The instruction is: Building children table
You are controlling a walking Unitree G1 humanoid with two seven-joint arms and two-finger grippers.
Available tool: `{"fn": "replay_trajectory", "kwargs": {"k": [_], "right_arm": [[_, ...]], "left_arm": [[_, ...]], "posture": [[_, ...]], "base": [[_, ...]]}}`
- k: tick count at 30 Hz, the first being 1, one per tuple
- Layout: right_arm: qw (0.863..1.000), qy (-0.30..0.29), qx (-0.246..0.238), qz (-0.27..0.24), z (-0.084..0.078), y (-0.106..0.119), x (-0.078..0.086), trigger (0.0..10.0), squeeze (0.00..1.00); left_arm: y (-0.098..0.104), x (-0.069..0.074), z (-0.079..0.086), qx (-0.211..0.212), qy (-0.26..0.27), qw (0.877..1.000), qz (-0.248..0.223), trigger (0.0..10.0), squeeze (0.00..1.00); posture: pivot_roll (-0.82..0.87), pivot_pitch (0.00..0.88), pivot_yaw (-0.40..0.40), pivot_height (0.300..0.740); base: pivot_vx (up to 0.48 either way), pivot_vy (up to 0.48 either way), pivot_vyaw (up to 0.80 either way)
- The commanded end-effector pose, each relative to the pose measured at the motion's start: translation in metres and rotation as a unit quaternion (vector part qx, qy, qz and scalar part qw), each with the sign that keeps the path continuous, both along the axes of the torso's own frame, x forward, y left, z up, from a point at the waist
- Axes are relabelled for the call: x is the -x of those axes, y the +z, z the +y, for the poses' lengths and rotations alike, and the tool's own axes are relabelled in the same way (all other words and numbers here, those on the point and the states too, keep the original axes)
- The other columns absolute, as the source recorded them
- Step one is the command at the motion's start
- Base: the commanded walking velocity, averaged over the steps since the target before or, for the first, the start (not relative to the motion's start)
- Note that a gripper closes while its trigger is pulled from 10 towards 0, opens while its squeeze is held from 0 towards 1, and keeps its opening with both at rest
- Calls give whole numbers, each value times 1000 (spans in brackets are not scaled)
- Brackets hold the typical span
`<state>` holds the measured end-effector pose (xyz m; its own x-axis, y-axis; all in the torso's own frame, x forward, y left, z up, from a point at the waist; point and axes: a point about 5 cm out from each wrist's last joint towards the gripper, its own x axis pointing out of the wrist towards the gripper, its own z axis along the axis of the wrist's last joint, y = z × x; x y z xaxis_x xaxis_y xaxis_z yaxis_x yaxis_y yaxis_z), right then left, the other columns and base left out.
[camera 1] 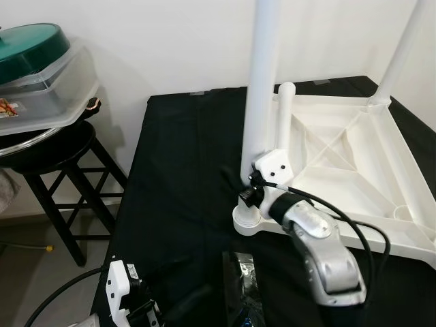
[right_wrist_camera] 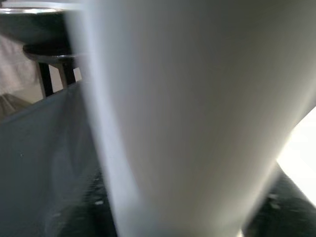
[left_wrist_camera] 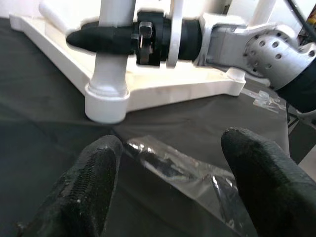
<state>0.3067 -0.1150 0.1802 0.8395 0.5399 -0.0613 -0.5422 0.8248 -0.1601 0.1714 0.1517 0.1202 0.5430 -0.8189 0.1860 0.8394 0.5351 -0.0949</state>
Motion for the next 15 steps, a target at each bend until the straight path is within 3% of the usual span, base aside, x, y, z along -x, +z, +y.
{"fn": "replay_trajectory", "kwargs": {"k": [1,2,3,4,5,6,7,11,12,15], "right_arm": [[999,36,-18,-18,7,14,1,10000,1000],[999,36,-18,-18,7,14,1,10000,1000],[993,110,-18,-31,9,29,1,10000,1000],[991,128,-14,-31,8,31,1,10000,1000],[985,171,-4,-31,7,35,3,10000,902],[980,196,3,-31,7,36,4,10000,902],[975,222,18,-25,5,37,3,10000,0],[962,265,57,-17,-2,37,1,10000,0],[952,292,85,-24,-9,41,-5,10000,0],[948,303,92,-32,-14,49,-12,10000,0]], "left_arm": [[-3,1,1,-1,-1,1000,10,10000,0],[-3,1,1,-1,-1,1000,10,10000,0],[-2,1,1,-1,-2,1000,10,10000,0],[-2,1,0,-1,-2,1000,10,10000,0],[-2,1,0,0,-1,1000,10,10000,0],[-2,1,0,0,-1,1000,10,10000,0],[-2,2,0,1,0,1000,10,10000,0],[-2,2,0,1,1,1000,11,10000,0],[-1,3,0,0,1,1000,11,10000,0],[0,4,0,-1,0,1000,11,10000,0]], "posture": [[15,151,48,740],[15,151,48,740],[23,151,48,740],[23,151,48,740],[30,152,47,740],[30,152,47,740],[40,150,52,740],[55,150,58,740],[67,154,60,740],[70,156,61,740]], "base": [[0,0,0],[0,0,0],[0,0,0],[0,0,0],[0,0,0],[0,0,0],[0,0,0],[0,0,0],[0,0,0],[0,0,0]]}}
